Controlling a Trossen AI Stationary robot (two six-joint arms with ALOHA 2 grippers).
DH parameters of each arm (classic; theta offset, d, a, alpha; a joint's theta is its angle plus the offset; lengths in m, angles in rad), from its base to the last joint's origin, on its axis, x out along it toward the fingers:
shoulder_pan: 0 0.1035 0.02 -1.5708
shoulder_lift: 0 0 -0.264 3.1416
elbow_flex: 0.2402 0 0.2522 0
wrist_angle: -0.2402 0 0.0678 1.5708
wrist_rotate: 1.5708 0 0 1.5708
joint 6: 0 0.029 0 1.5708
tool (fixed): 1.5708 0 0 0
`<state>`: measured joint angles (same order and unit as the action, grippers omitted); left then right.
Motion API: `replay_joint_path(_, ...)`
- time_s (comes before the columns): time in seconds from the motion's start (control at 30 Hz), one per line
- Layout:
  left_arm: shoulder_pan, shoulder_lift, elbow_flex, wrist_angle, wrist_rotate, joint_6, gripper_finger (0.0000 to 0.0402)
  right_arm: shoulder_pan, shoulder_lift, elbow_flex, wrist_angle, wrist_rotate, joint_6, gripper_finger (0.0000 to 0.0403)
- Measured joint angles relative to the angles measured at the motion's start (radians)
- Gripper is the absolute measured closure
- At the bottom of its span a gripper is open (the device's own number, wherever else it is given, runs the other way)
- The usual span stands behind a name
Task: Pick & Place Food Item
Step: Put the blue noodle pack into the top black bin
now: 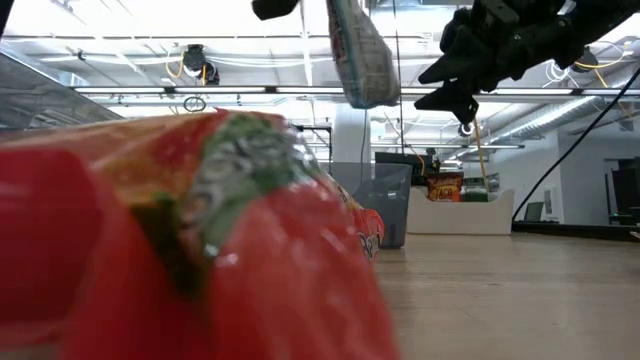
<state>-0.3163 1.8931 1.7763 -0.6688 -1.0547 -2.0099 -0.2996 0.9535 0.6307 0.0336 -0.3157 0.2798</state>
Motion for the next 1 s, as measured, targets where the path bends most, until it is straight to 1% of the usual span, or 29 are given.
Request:
replay_joint_path(0.07,-0.010,0.000,0.000,-0.046,-0.026,-0.054,0.0401,0.000,0.000,0.000,0.000,0.000,0.000,0.0177)
replay_joint_path(0.2,-0.017,0.000,0.000,-0.089,-0.027,-0.123,0.0401,0.000,0.000,0.000,0.000,0.000,0.000,0.0177)
replay_joint_path(0.43,0.003,0.000,0.000,-0.092,-0.026,-0.143,0.0401,0.000,0.000,0.000,0.001,0.000,-0.007,0.0177)
replay_joint_path(0.63,0.024,0.000,0.000,-0.134,0.031,-0.153,0.0401,0.001,0.000,0.000,-0.001,0.000,-0.110,0.0177)
replay_joint_path(0.83,0.027,0.000,0.000,-0.217,0.051,-0.285,0.0401,0.002,0.000,0.000,-0.001,-0.001,-0.137,0.0177)
replay_joint_path(0.93,0.027,0.012,0.000,-0.234,0.060,-0.330,0.0401,0.002,0.000,0.000,-0.001,-0.001,-0.142,0.0177)
replay_joint_path(1.0,0.034,0.027,0.000,-0.231,0.081,-0.333,0.0401,0.002,0.000,0.000,-0.001,-0.001,-0.147,0.0177)
